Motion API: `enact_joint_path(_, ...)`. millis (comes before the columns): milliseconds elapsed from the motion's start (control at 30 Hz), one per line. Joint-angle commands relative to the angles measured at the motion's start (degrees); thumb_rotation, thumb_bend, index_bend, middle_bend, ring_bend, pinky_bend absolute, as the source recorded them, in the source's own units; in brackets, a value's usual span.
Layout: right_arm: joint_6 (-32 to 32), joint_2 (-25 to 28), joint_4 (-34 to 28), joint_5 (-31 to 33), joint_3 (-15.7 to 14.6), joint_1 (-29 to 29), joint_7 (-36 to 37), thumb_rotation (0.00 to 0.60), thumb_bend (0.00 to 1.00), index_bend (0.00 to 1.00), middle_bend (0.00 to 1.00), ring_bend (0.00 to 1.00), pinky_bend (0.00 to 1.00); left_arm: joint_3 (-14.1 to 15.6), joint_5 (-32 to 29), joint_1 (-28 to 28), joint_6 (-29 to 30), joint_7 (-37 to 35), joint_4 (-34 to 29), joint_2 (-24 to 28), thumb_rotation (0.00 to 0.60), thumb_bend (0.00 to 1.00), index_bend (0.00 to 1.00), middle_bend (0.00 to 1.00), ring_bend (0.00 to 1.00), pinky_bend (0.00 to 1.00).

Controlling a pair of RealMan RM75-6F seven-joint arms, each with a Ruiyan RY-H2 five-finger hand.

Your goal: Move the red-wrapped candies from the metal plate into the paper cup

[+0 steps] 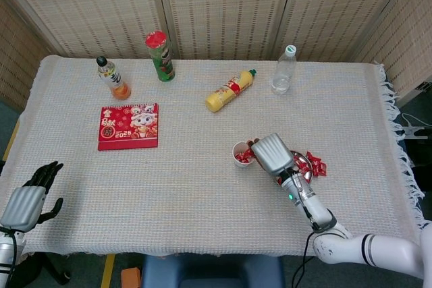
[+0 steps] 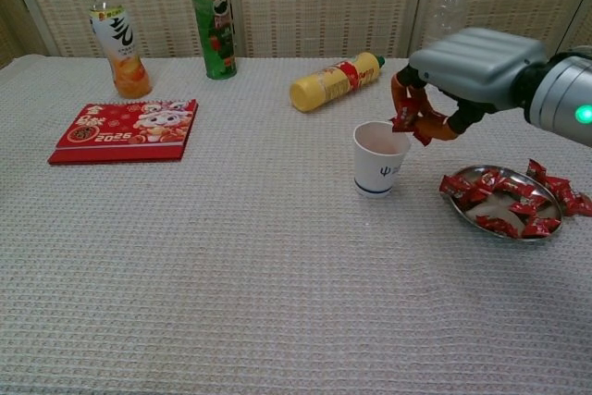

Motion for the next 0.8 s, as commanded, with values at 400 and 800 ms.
enact_joint_path(400,0.9,-4.9,4.9,1.0,0.7,2.0,-1.3,0.600,0.44,0.96,0.82,0.88,1.00,0.1,0.0,-0.1,-0.4,-1.0,0.2,0.4,0.600,0.44,0.00,0.00,0.05,0.35)
enact_joint_path(800,0.9,-6.0,6.8,0.4,-0.4,2.2,-1.7,0.600,0.44,0.76,0.81,0.87,1.00,0.1,-0.1,-0.2,-0.6,-0.8,0.2,0.3,0.600,0.44,0.00,0.00,0.05,0.35)
